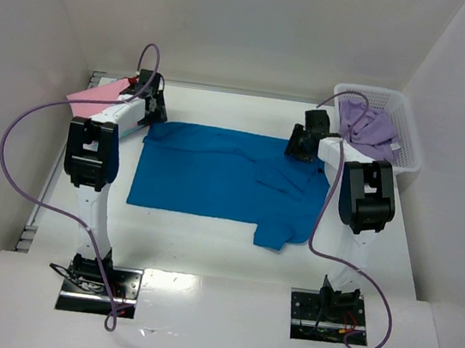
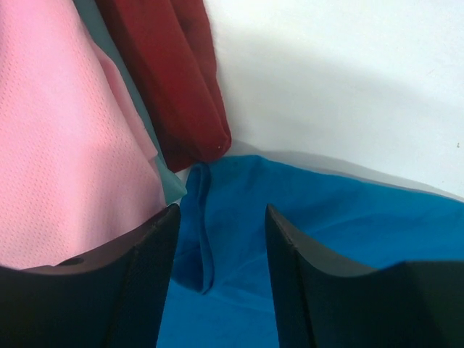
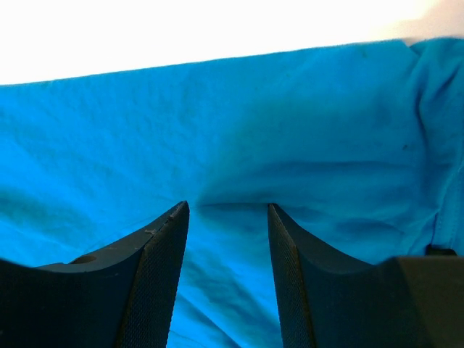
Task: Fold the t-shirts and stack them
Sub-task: Fold the flattened tshirt in 1/3 of the way
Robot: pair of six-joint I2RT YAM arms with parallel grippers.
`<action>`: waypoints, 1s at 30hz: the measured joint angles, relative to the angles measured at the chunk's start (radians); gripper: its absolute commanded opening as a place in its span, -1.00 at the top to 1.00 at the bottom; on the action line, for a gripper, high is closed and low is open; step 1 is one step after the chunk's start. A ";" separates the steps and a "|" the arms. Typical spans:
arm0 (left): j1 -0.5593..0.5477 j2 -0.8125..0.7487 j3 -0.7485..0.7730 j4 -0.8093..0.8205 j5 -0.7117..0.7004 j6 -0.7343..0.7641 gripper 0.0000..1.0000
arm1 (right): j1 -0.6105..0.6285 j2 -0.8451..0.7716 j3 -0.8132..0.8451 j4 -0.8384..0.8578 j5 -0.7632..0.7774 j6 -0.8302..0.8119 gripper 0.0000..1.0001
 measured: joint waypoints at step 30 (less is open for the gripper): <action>0.017 0.068 0.012 -0.011 0.053 0.000 0.50 | 0.000 0.011 0.009 -0.001 0.001 -0.001 -0.08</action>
